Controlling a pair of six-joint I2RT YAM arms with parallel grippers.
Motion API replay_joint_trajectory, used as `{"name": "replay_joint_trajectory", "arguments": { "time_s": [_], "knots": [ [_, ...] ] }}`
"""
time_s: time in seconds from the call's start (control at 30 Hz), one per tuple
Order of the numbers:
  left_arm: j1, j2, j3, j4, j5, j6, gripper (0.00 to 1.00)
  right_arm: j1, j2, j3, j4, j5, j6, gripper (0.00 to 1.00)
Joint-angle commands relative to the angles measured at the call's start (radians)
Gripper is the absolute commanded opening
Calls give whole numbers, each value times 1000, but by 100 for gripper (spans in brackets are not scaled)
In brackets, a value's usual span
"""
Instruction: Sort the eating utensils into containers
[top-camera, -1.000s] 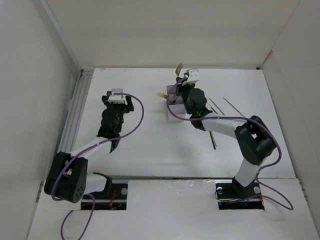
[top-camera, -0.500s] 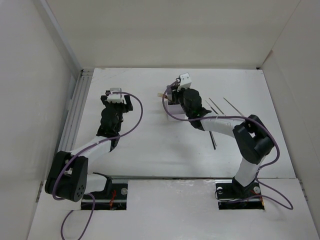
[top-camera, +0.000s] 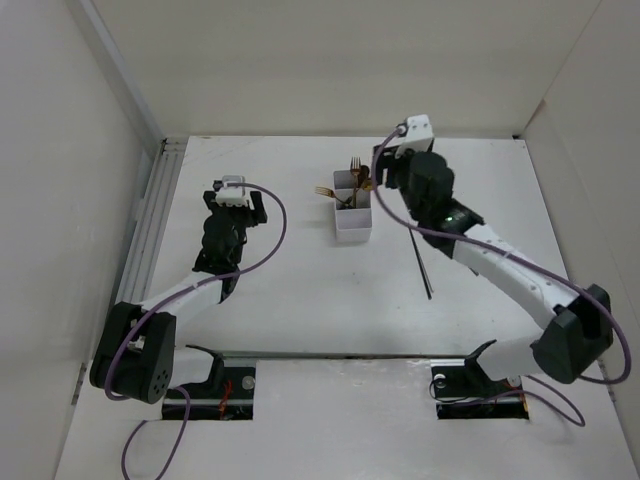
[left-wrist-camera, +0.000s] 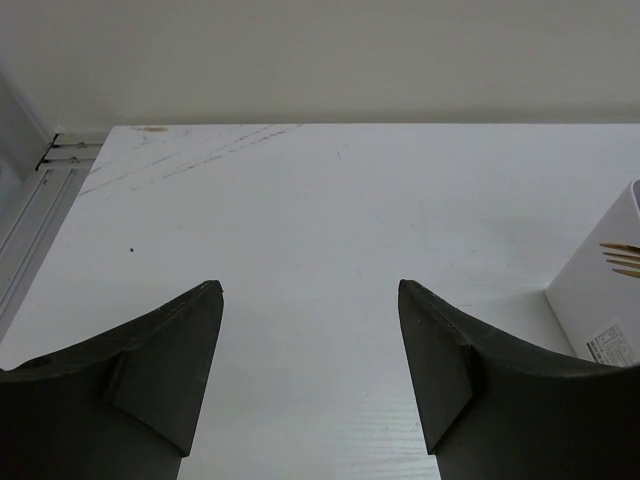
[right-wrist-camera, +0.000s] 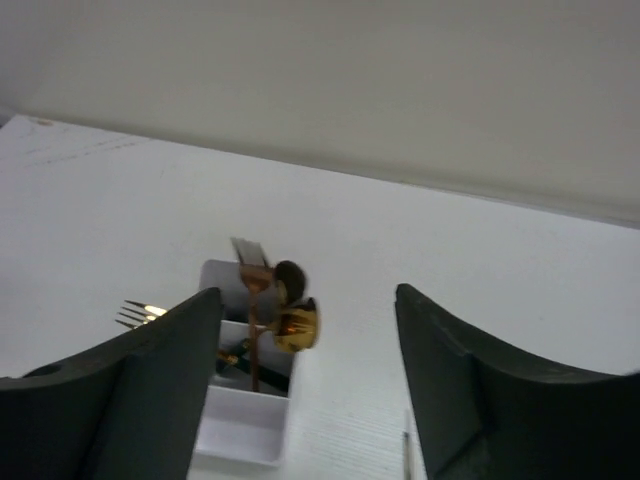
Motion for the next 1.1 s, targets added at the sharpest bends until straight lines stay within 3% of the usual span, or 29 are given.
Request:
{"name": "replay_joint_trajectory", "arguments": {
  "time_s": [0.0,0.07,0.1,0.17,0.2,0.33,0.43,1.07],
  "knots": [
    [6,-17,45,36,25,-17,68,-175,-61,95,-312,-73,55,70],
    [-3,-17,45,36,25,-17,68,-301,-35,130,-437,-171,109,54],
    [-3,-17,45,36,25,-17,68,-432,-12,148,-466,-332,109,53],
    [-3,-26,45,36,25,-17,69,-538,106,231,-535,-456,109,52],
    [-3,-26,45,27,25,-17,69,-594,158,271,-628,-481,90,57],
    [-3,-26,45,5,25,-17,69,-619,425,489,-854,-399,-67,67],
    [-3,-26,45,-4,25,-17,69,-619,566,592,-960,-291,-156,67],
    [16,14,73,-24,44,-17,69,-751,758,600,-1046,-386,-365,65]
  ]
}}
